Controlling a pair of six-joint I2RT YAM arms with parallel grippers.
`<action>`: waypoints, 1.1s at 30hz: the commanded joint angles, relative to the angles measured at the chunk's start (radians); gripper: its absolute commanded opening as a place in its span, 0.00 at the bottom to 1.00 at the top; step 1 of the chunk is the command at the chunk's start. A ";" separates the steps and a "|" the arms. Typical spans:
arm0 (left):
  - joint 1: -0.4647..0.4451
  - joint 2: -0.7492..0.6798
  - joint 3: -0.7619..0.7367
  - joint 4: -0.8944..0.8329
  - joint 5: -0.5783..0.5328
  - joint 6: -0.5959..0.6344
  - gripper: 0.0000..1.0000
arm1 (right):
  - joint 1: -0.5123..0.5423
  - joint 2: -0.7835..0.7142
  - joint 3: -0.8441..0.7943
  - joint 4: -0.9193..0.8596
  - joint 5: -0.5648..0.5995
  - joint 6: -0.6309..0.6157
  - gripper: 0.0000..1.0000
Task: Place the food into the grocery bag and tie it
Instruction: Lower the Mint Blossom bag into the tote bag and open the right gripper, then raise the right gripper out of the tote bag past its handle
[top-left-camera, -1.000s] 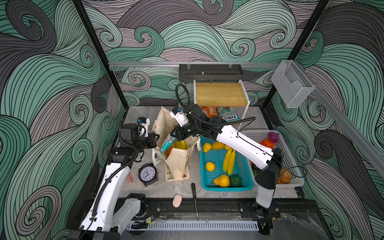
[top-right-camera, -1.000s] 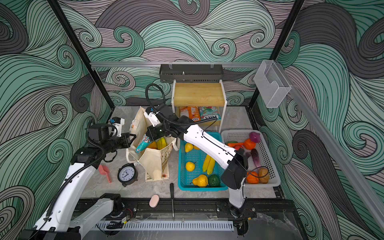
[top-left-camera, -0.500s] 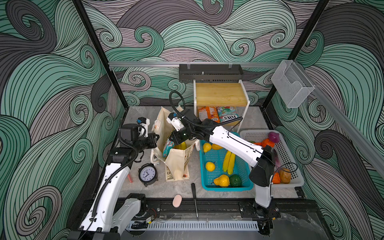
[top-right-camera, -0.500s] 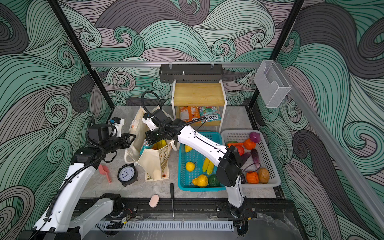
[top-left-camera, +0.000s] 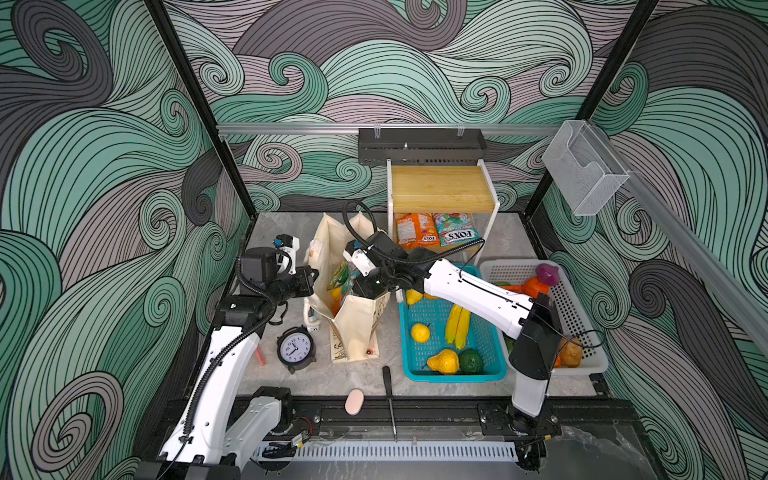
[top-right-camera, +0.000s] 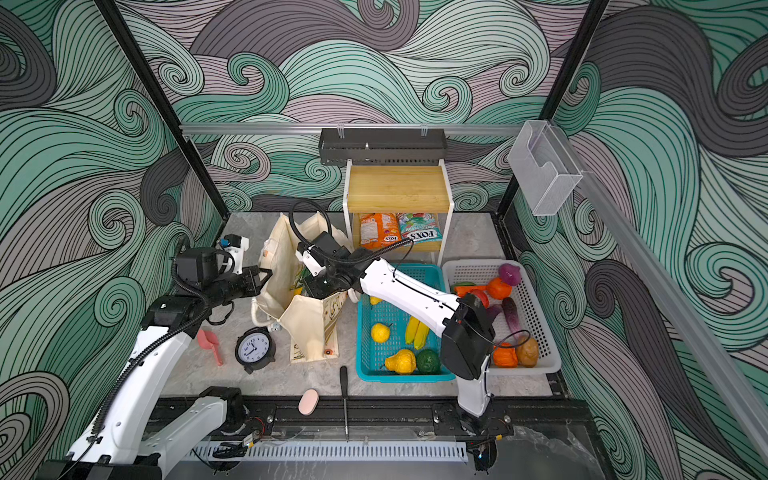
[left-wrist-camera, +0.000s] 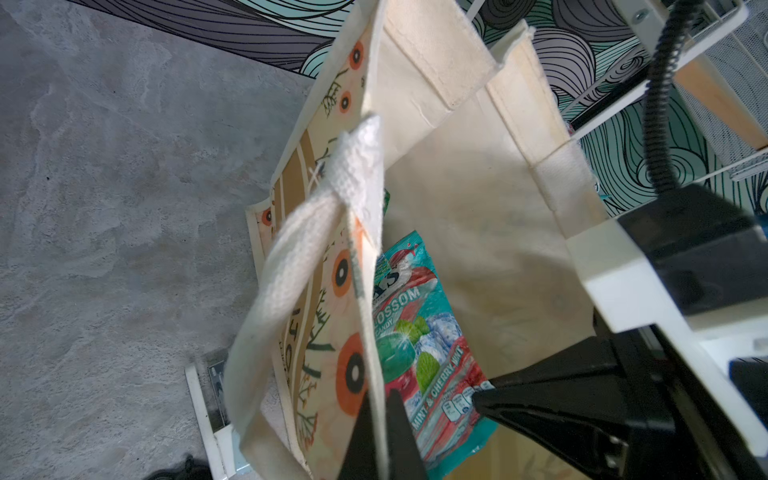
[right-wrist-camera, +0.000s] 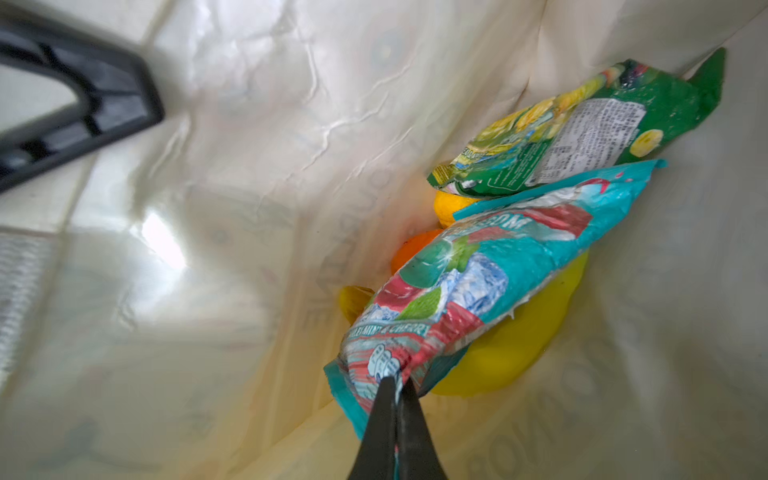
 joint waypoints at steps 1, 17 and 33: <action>0.003 -0.013 0.008 -0.003 0.000 0.013 0.00 | 0.006 -0.026 0.014 -0.085 0.074 -0.058 0.09; 0.003 -0.016 0.008 -0.002 0.002 0.012 0.00 | 0.023 -0.132 0.075 -0.172 0.323 -0.068 0.91; 0.003 -0.017 0.005 0.006 0.018 0.001 0.00 | -0.081 -0.272 -0.103 -0.044 0.318 0.149 0.78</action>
